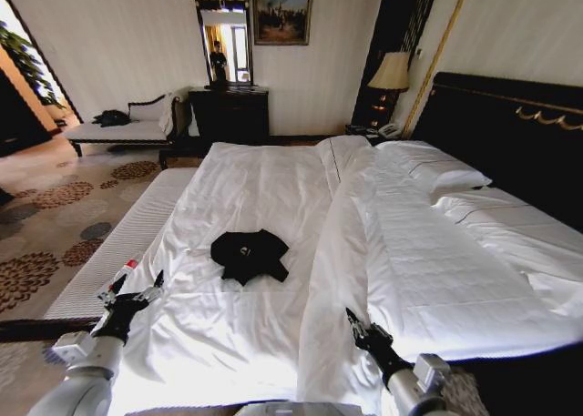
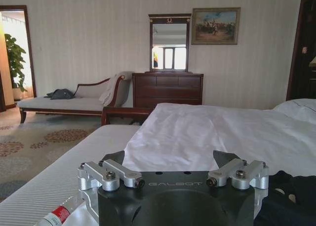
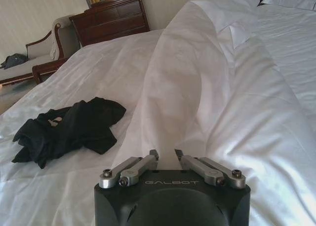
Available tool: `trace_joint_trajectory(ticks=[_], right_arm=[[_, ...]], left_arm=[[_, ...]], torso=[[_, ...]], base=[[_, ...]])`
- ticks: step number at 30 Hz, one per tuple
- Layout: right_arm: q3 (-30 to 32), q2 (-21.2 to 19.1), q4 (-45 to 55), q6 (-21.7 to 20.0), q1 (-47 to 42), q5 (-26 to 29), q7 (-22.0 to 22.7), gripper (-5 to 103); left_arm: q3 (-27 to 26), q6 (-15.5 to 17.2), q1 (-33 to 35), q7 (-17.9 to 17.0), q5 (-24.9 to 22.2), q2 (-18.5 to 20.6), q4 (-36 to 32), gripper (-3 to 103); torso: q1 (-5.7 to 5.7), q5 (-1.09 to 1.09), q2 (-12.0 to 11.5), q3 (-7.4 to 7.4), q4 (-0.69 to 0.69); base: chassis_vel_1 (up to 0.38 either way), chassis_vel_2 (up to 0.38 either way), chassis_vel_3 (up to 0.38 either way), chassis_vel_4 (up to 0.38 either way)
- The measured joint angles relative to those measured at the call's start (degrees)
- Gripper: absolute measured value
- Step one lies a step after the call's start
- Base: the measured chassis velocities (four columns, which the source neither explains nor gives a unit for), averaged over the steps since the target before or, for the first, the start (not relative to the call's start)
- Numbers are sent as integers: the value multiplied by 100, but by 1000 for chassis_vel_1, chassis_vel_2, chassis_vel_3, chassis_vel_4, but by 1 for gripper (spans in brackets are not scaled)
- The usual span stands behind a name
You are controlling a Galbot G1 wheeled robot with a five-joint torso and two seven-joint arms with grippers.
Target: Fold the clothes on the bed.
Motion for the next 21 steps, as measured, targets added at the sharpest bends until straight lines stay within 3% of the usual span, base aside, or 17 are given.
trace_joint_trajectory(ticks=[2, 16, 21], right_arm=[[-7, 50, -54, 1, 26, -22, 7, 2], [190, 124, 45, -24, 100, 97, 87, 1], [630, 213, 195, -55, 166, 335, 207, 1]], left_arm=[[0, 2, -3, -1, 0, 6, 9, 100], [-20, -1, 0, -3, -1, -13, 22, 99], [-41, -1, -6, -6, -2, -13, 10, 99]], torso=[[0, 0, 0, 0, 0], [0, 0, 0, 0, 0], [0, 0, 0, 0, 0]], base=[[0, 0, 0, 0], [0, 0, 0, 0], [0, 0, 0, 0]])
